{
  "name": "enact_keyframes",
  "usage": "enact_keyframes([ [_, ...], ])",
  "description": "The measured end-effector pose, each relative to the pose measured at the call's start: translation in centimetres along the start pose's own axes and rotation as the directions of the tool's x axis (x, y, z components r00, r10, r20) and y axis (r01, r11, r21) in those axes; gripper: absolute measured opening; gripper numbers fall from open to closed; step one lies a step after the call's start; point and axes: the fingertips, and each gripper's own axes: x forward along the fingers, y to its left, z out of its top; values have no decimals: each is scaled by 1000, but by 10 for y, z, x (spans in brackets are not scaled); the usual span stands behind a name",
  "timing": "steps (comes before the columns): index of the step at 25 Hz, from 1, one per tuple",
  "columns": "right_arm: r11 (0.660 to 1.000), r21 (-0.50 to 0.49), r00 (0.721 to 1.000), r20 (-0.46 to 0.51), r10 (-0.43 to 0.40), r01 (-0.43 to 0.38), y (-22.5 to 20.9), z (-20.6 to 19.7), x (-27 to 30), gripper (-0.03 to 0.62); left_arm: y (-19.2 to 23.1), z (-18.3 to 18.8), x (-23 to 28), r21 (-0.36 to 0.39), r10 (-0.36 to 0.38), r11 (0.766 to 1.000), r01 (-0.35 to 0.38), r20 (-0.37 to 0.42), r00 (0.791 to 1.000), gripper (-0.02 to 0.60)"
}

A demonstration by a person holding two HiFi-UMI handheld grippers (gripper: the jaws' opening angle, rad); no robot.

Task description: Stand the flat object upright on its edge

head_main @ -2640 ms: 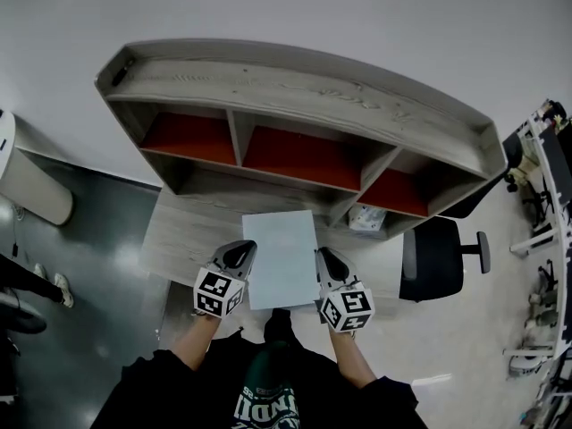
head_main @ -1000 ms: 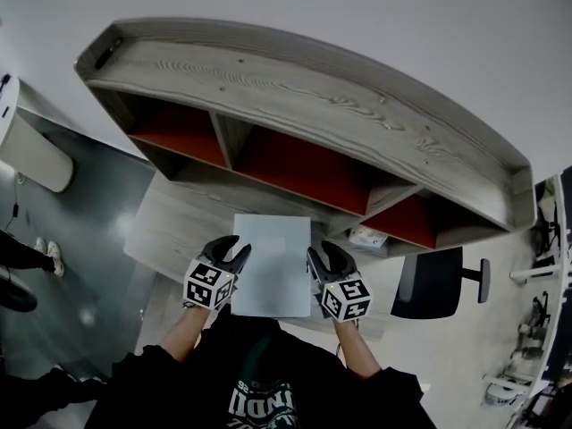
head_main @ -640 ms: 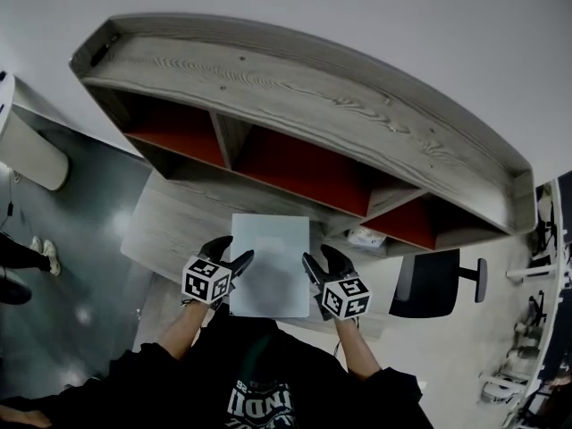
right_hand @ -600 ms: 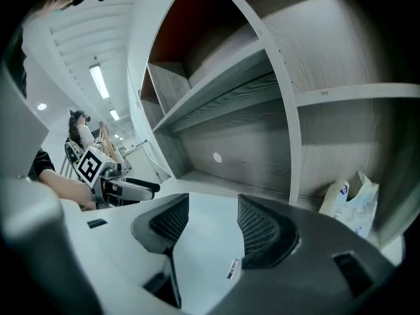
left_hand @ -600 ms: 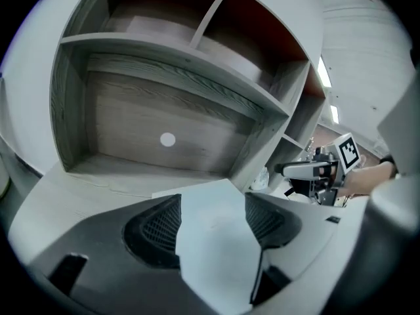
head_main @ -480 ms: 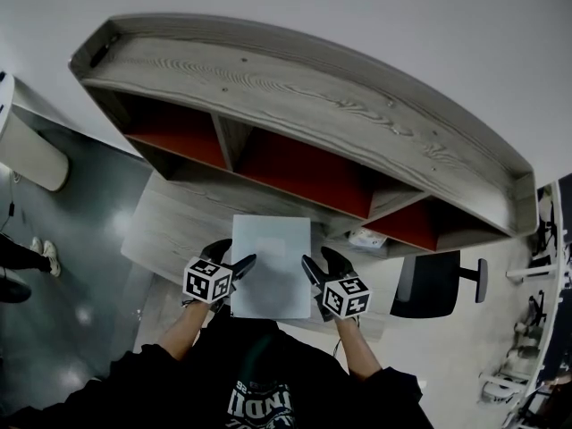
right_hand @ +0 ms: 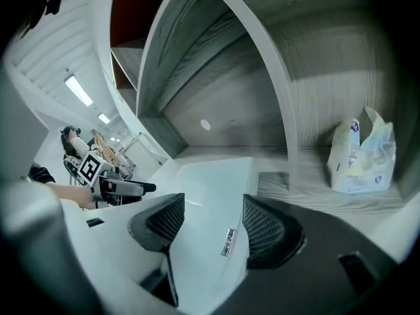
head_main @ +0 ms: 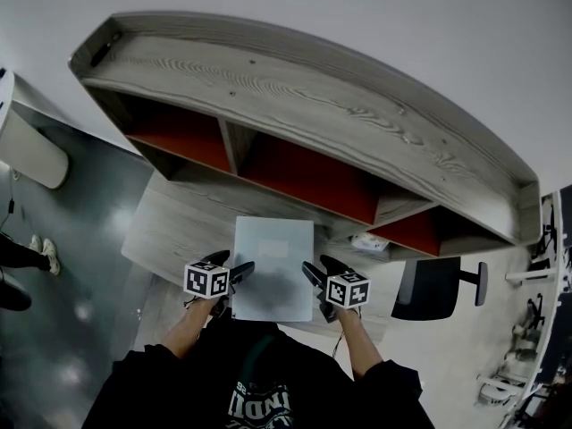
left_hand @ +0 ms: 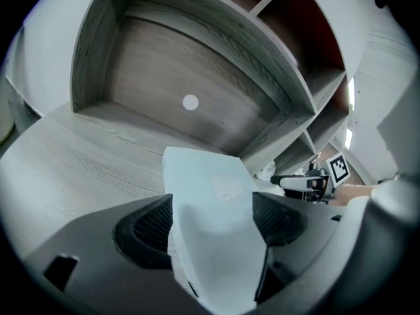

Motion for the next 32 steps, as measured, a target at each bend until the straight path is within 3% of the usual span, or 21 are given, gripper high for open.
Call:
enact_keyframes([
  [9,989,147,996,-83,20,-8,-25,-24,19,255,21,-30,20,-169,-36,985,27,-52,998,376],
  [14,978,202,993,-95,76,-55,-24,-32,28,256,25,-40,27,-241,-74,969,55,-69,995,381],
  [24,938,339,987,-106,118,-75,-32,-49,43,255,23,-67,45,-329,-149,940,94,-146,978,387],
  [32,896,431,988,-58,146,-108,-34,-54,47,264,25,-66,46,-366,-150,926,93,-130,980,387],
])
